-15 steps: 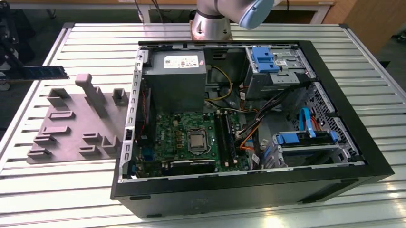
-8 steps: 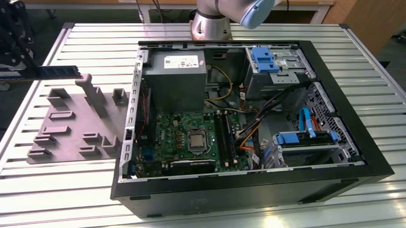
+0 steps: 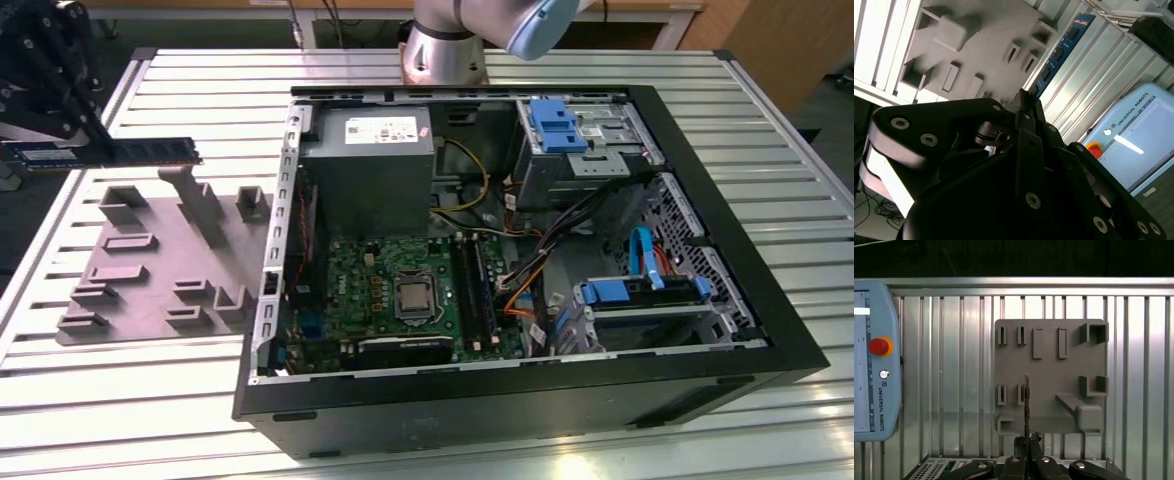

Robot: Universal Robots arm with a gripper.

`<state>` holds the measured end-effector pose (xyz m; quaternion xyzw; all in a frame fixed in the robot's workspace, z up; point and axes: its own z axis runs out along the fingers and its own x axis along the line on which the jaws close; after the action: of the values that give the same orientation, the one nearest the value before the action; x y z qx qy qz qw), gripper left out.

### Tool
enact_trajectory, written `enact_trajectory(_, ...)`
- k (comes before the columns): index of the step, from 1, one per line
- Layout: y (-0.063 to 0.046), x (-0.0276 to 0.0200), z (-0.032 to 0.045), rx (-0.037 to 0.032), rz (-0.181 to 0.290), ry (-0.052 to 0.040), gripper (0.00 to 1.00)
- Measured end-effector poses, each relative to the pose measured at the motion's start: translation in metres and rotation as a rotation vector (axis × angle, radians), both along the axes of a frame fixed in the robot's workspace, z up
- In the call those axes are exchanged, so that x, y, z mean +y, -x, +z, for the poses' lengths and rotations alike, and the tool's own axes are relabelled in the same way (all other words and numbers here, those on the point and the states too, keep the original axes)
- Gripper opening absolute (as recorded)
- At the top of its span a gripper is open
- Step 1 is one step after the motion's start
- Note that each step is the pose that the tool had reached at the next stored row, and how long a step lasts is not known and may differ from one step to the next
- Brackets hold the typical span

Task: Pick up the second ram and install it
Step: 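Pick up the second ram and move it above second insertion slot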

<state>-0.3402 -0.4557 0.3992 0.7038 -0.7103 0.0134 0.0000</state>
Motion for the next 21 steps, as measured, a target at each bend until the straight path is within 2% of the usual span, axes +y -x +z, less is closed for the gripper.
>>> enact_trajectory(21, -0.054, 0.0, 0.0, 0.0, 0.001, 0.0, 0.14)
